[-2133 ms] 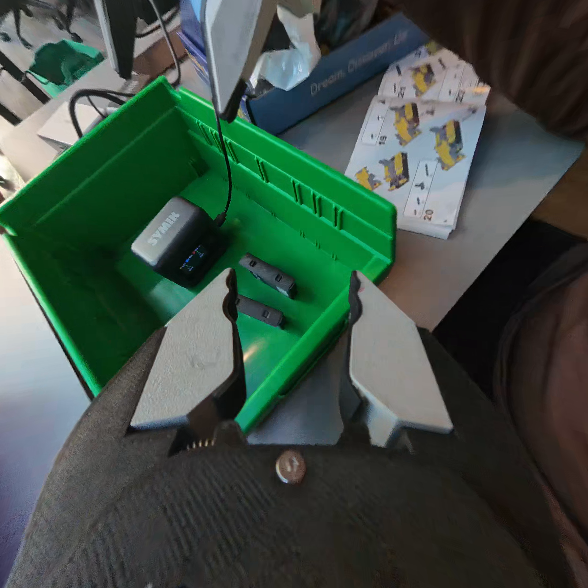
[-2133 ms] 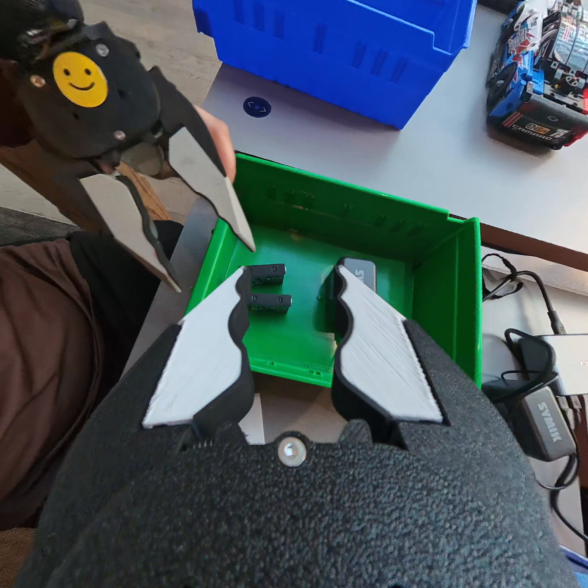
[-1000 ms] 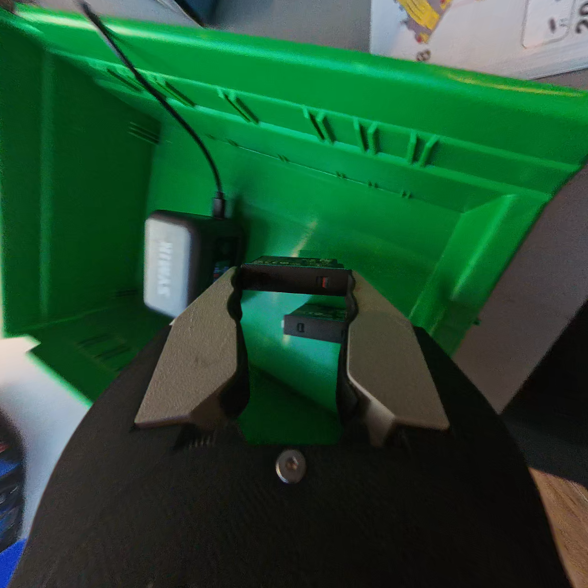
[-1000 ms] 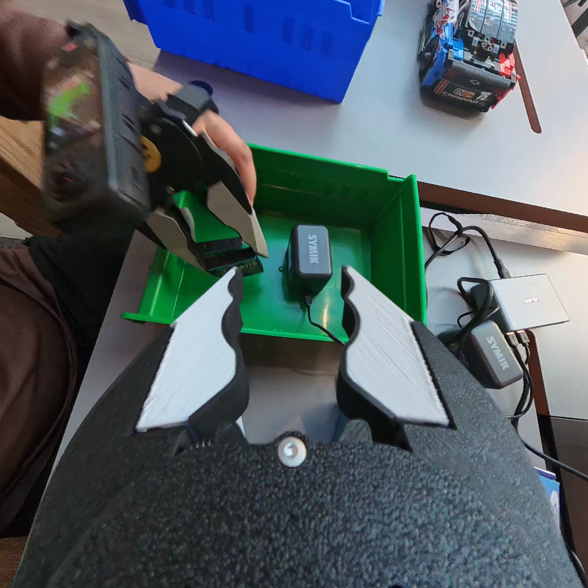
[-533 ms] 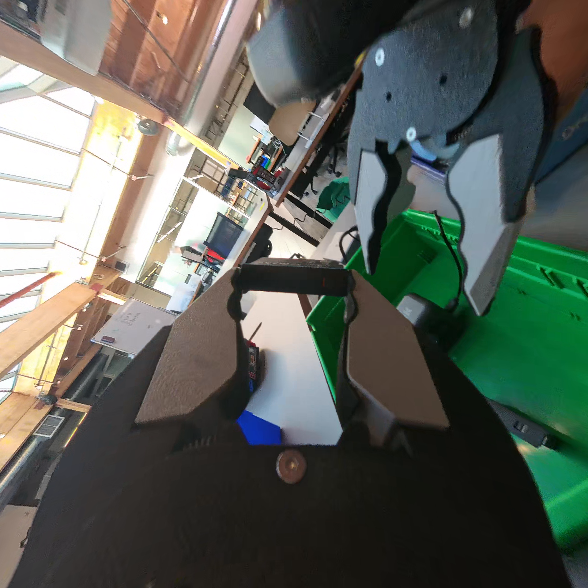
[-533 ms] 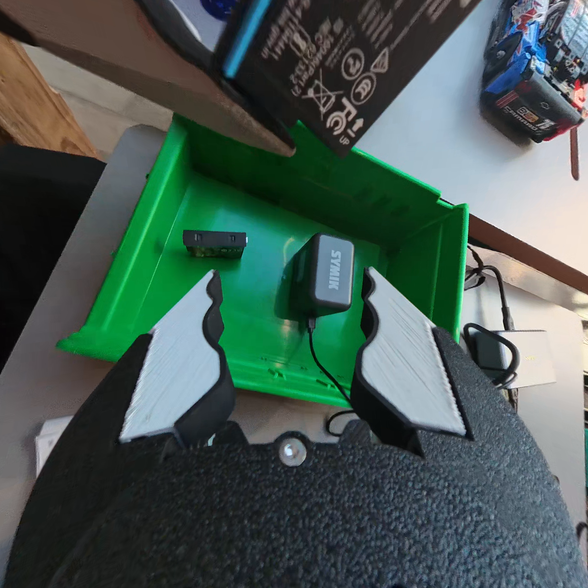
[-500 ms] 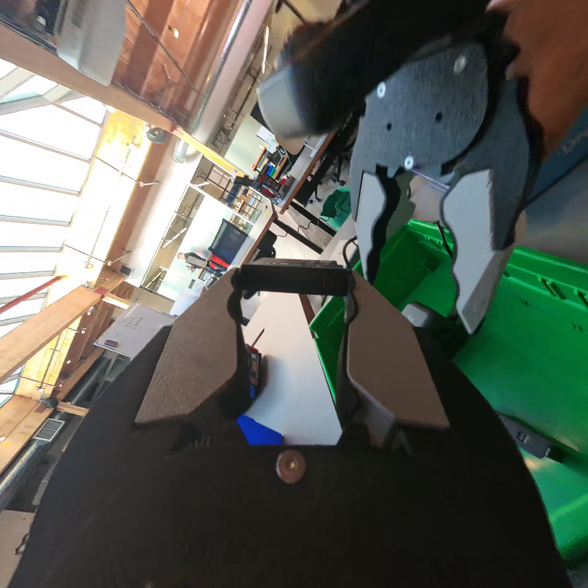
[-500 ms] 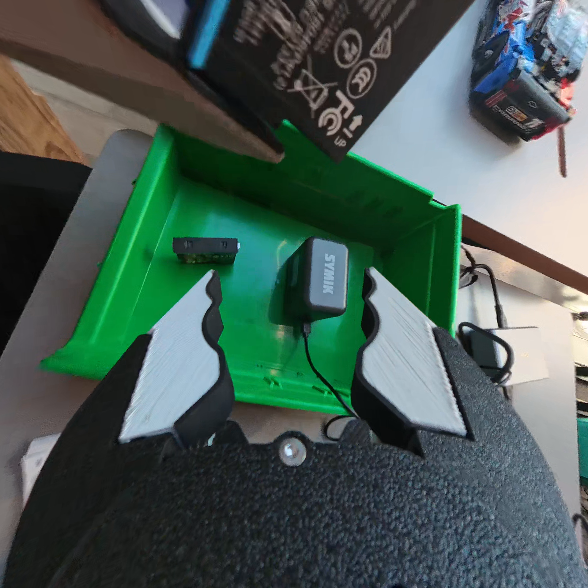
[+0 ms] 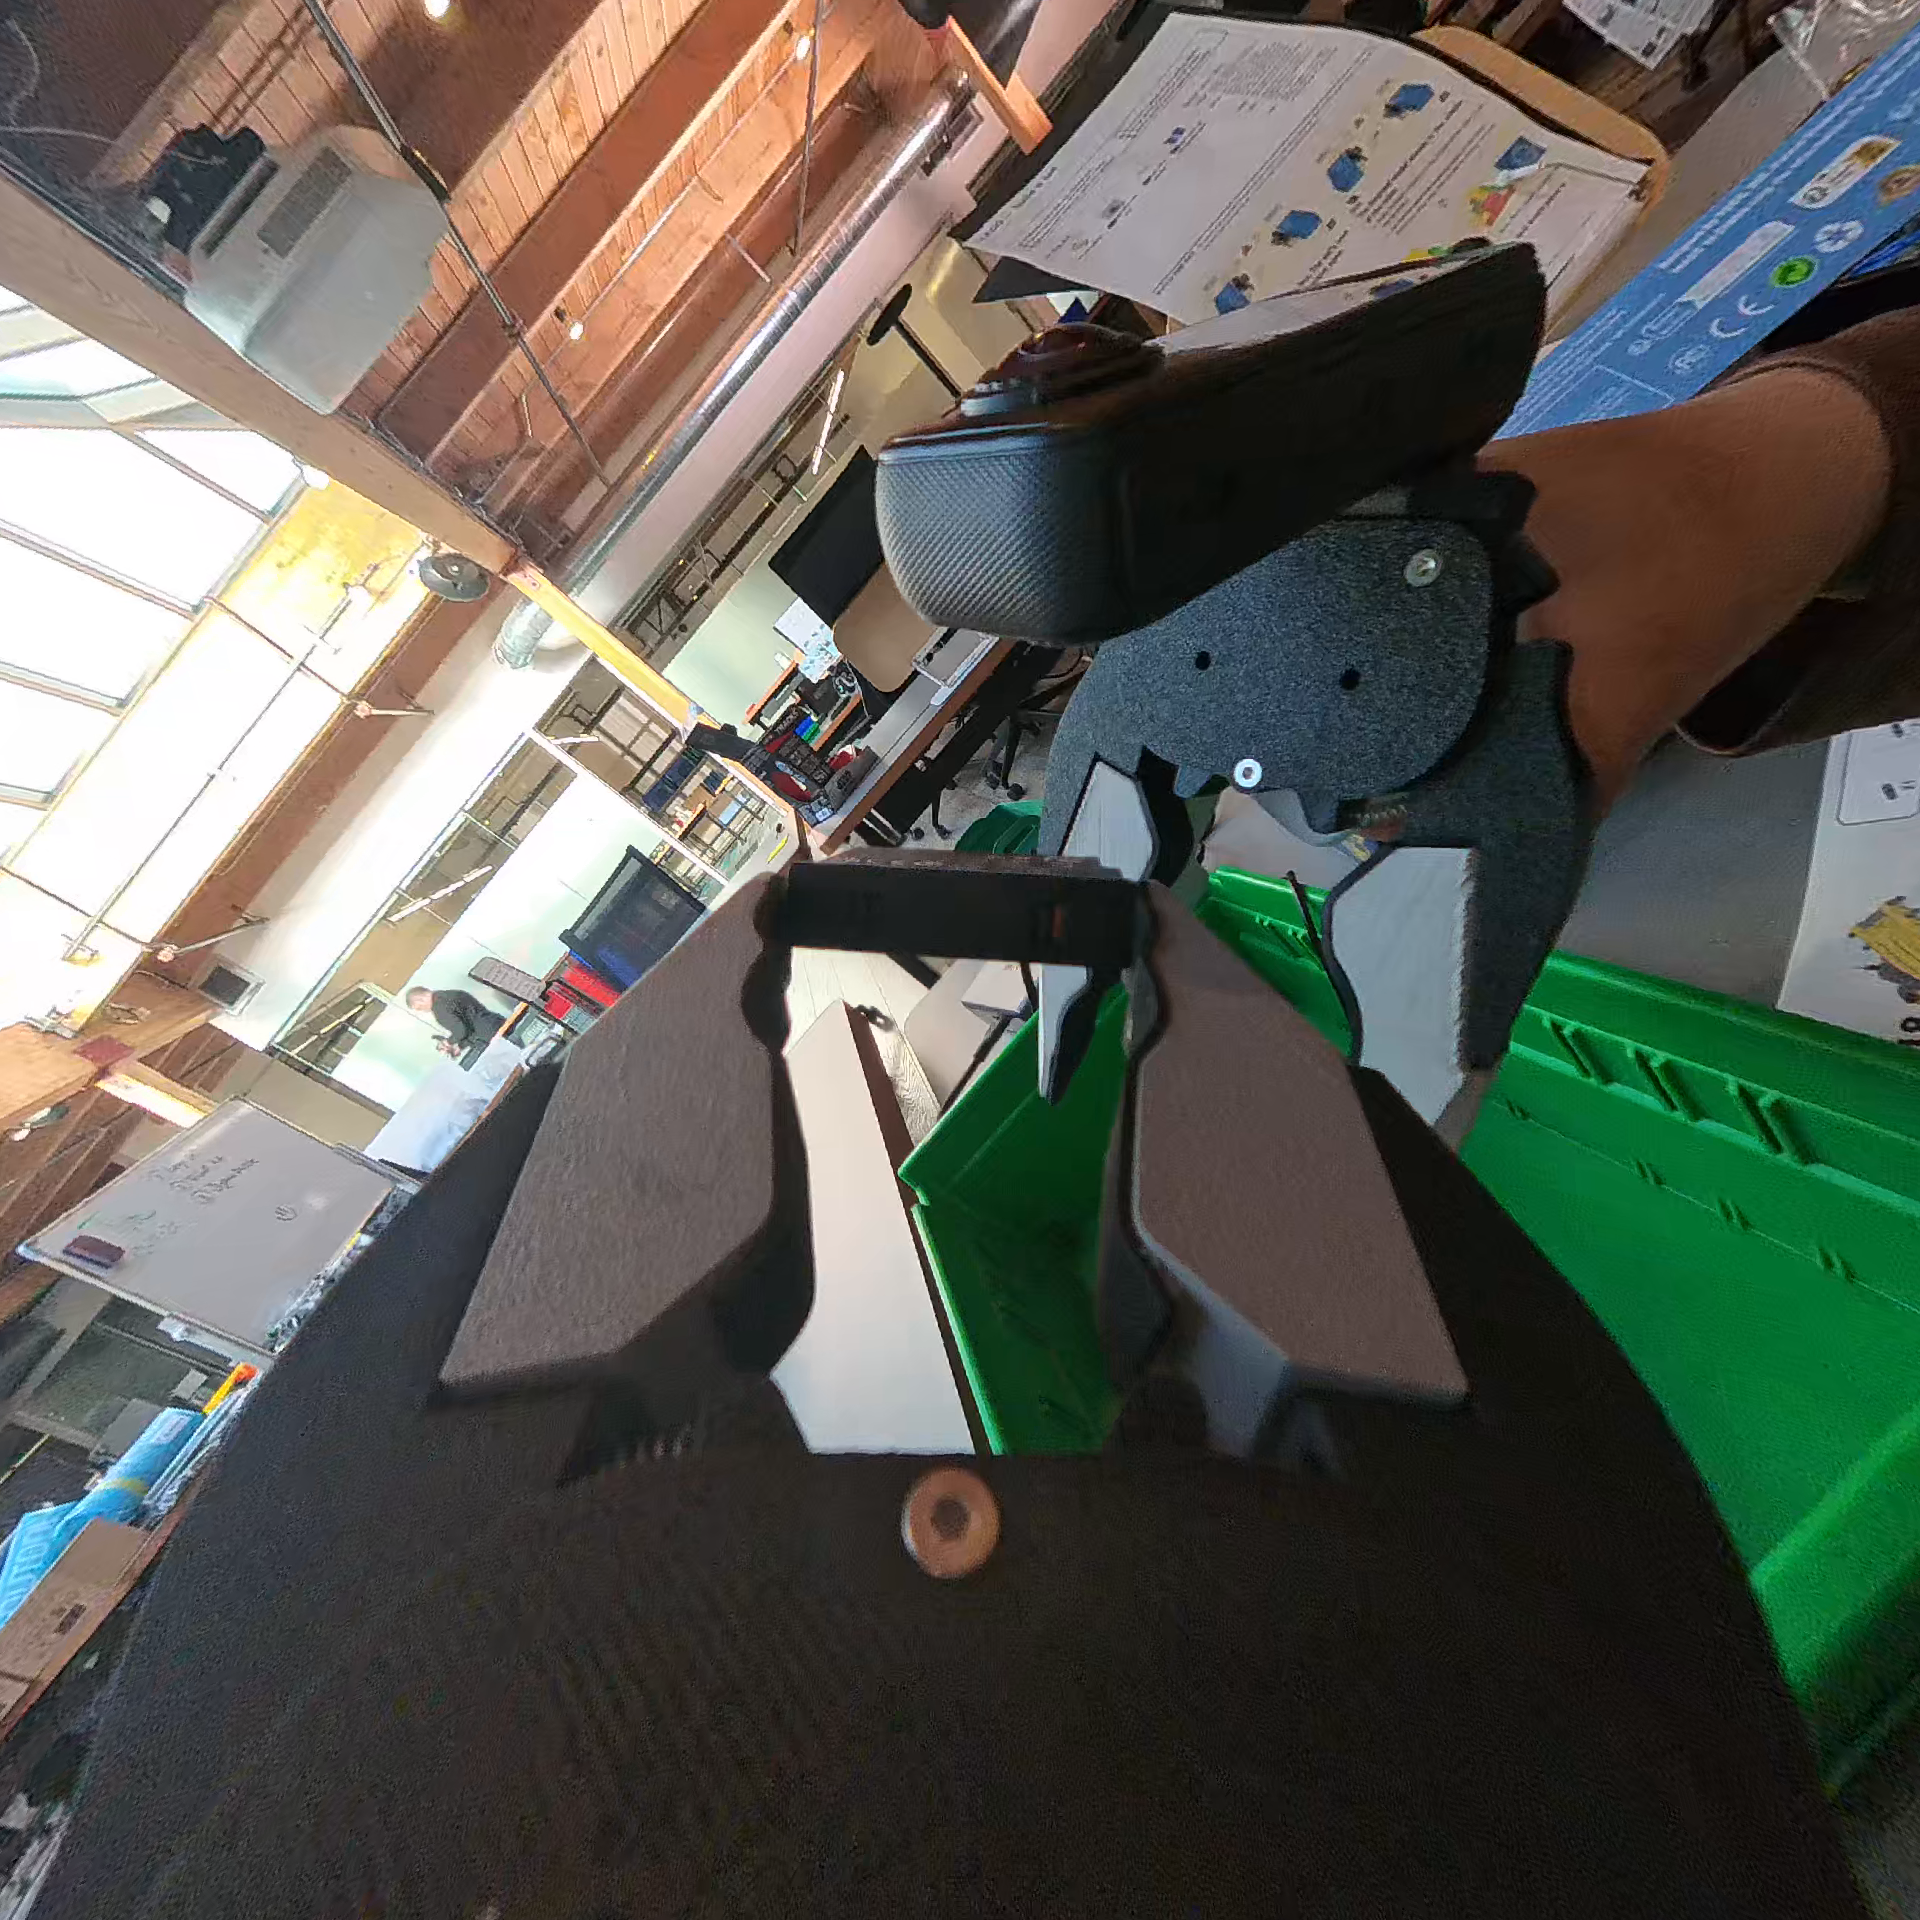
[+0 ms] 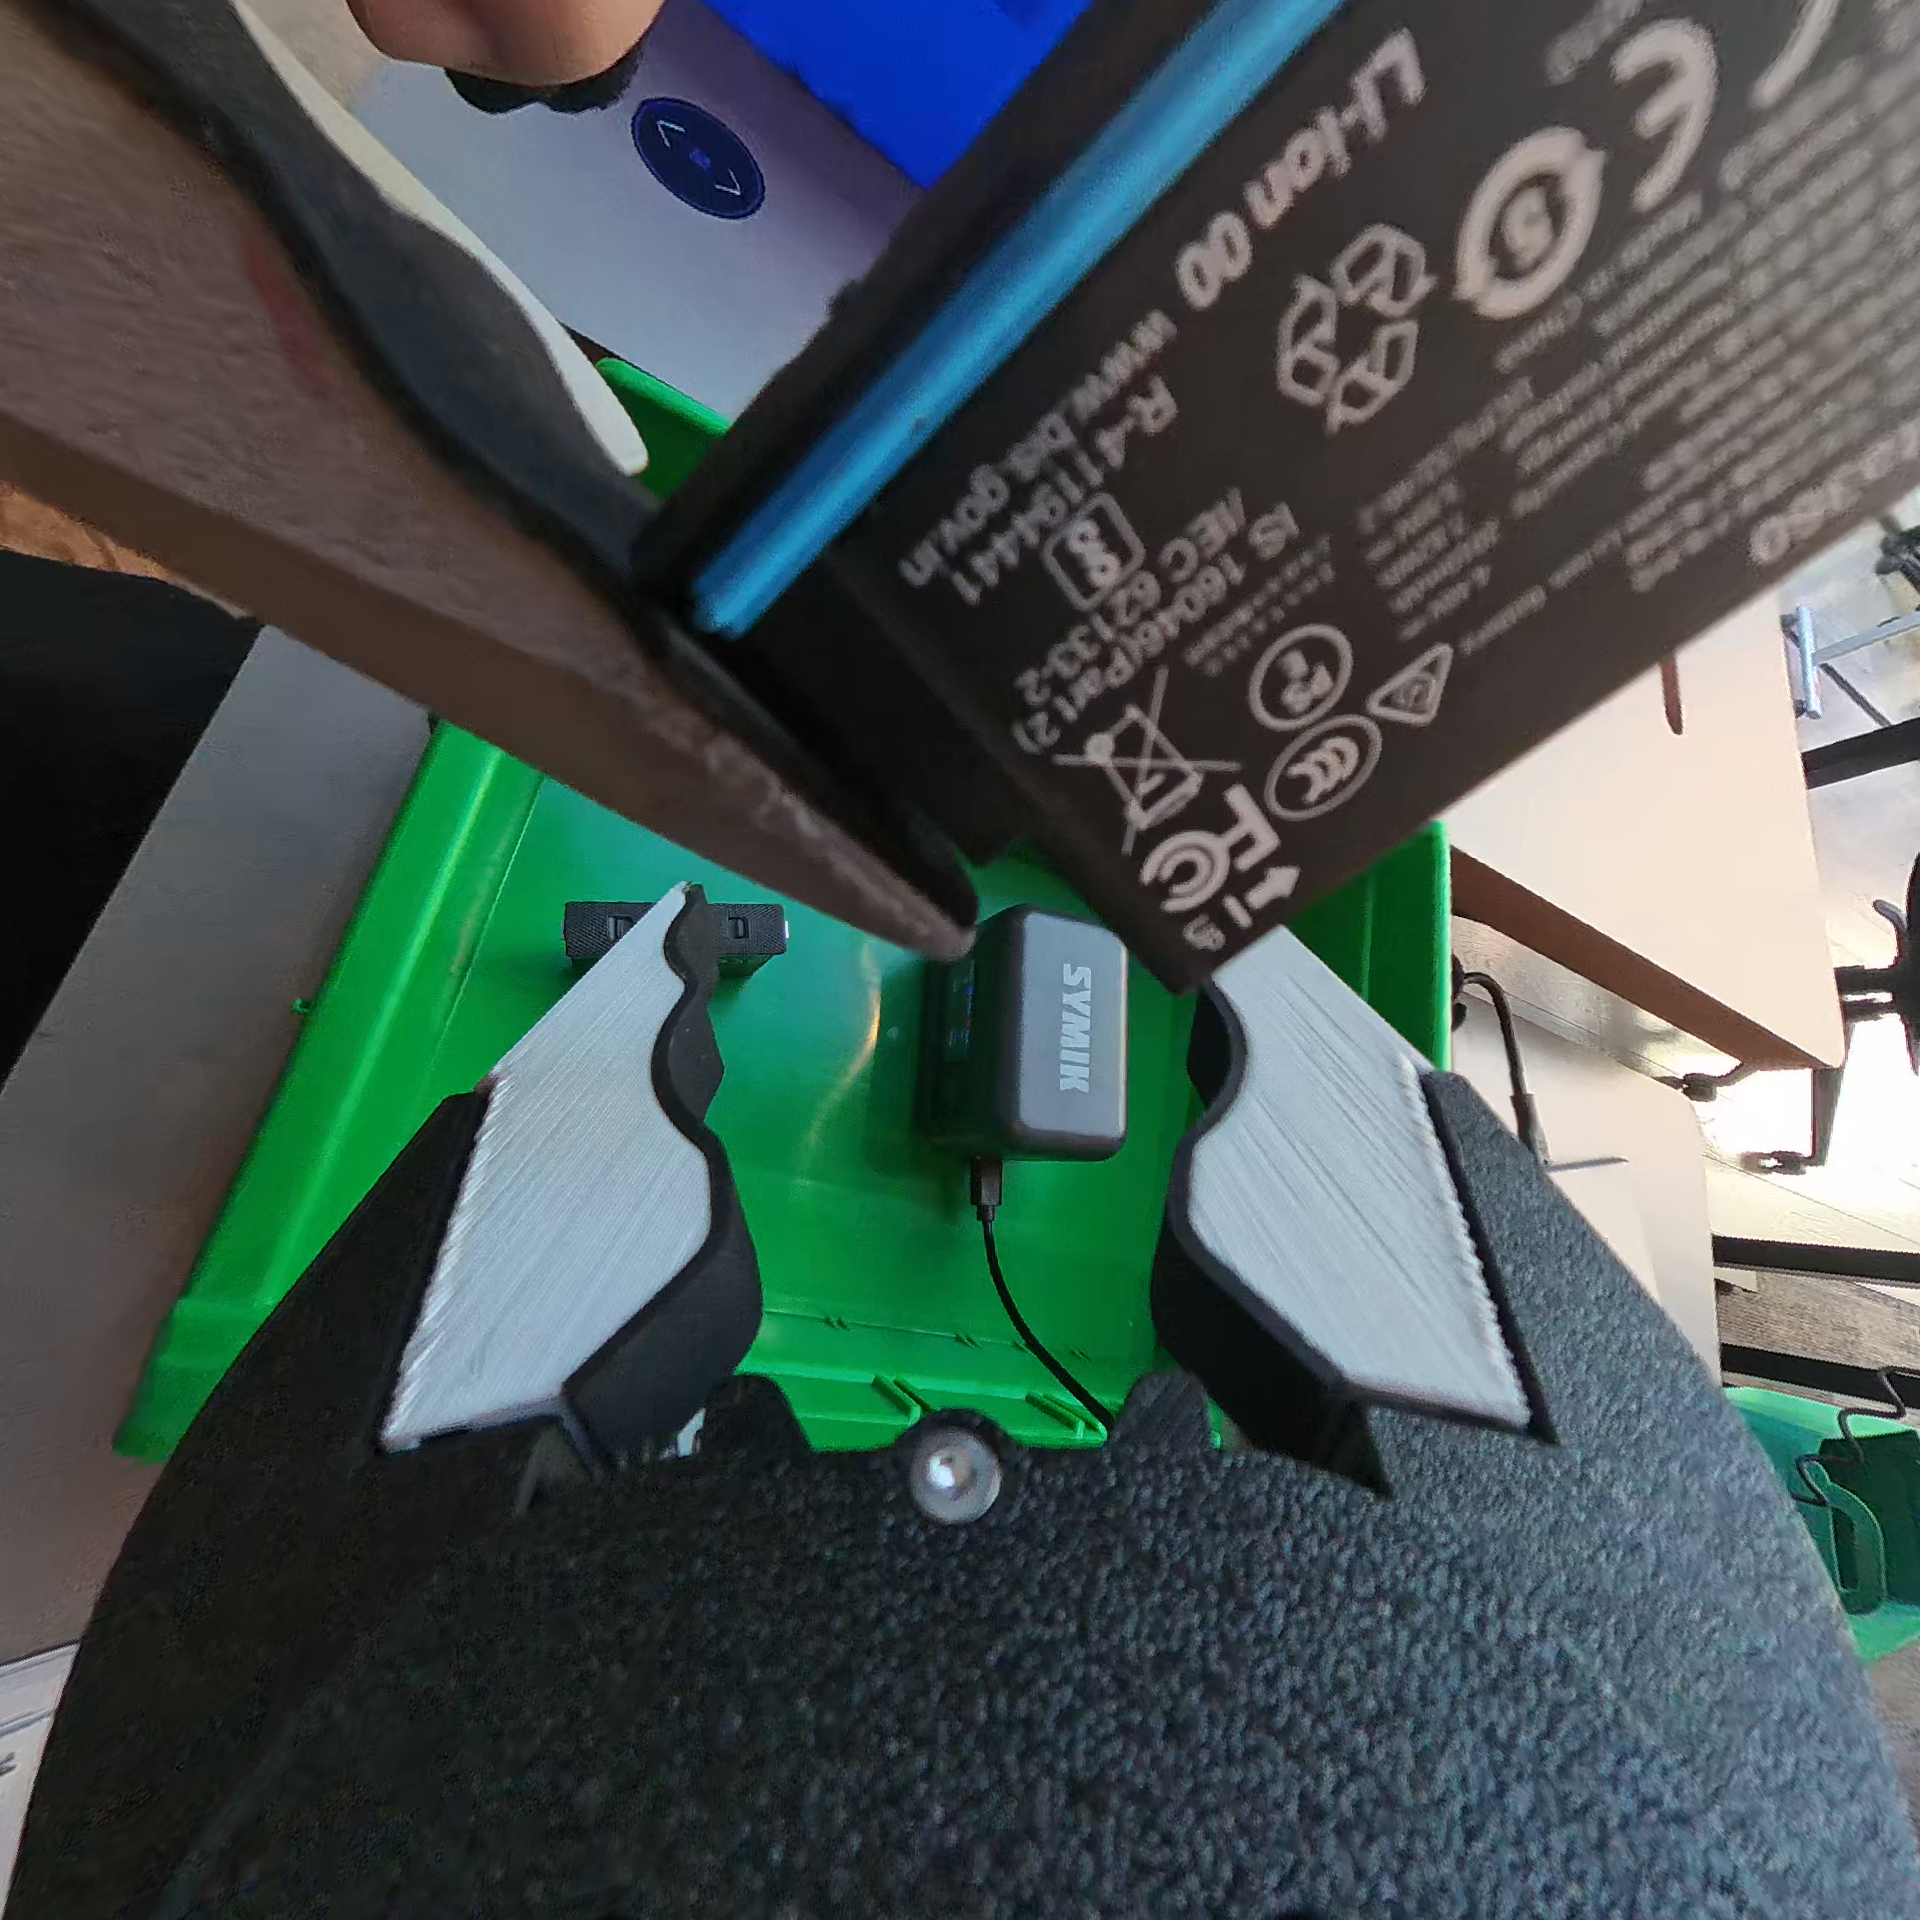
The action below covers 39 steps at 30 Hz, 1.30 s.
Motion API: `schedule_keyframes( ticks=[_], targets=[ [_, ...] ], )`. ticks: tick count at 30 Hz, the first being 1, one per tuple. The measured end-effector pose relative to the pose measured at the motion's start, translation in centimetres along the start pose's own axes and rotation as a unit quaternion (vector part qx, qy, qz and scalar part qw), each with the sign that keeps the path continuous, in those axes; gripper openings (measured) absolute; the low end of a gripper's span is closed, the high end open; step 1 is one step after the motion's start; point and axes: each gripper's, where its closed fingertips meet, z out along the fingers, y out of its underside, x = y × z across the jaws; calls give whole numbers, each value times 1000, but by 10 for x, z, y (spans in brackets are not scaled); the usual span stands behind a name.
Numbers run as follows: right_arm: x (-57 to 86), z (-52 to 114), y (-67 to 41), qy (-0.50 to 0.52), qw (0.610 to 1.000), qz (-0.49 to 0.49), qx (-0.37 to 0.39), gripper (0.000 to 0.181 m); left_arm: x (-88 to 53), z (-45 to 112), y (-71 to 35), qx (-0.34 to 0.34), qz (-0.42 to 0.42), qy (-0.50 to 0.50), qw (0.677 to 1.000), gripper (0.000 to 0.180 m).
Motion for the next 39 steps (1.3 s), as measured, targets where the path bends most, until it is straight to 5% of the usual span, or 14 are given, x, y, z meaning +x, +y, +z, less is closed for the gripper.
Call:
schedule_keyframes(
  ticks=[5,9,13,16,24,33,39],
  targets=[
    [2,-1,1,6,1000,-2,-2,90,1,0,0,9,-30,9,999,63],
    [6,-5,-1,15,1000,-3,4,90,-11,1,2,39,-207,31,977,64],
    [6,-9,-4,10,1000,1,15,90,-12,0,2,96,-475,148,862,63],
    [-2,-11,-12,-15,999,13,35,90,-15,-11,-13,175,-570,220,772,63],
    [-48,-31,-43,-237,953,158,101,87,-52,-26,-23,308,-651,216,659,63],
    [-53,-24,-43,-237,953,170,82,79,-40,-14,-15,287,-676,230,639,63],
    [-29,-4,-11,-73,995,69,-23,76,-45,-14,-2,287,-704,215,613,63]
  ],
)
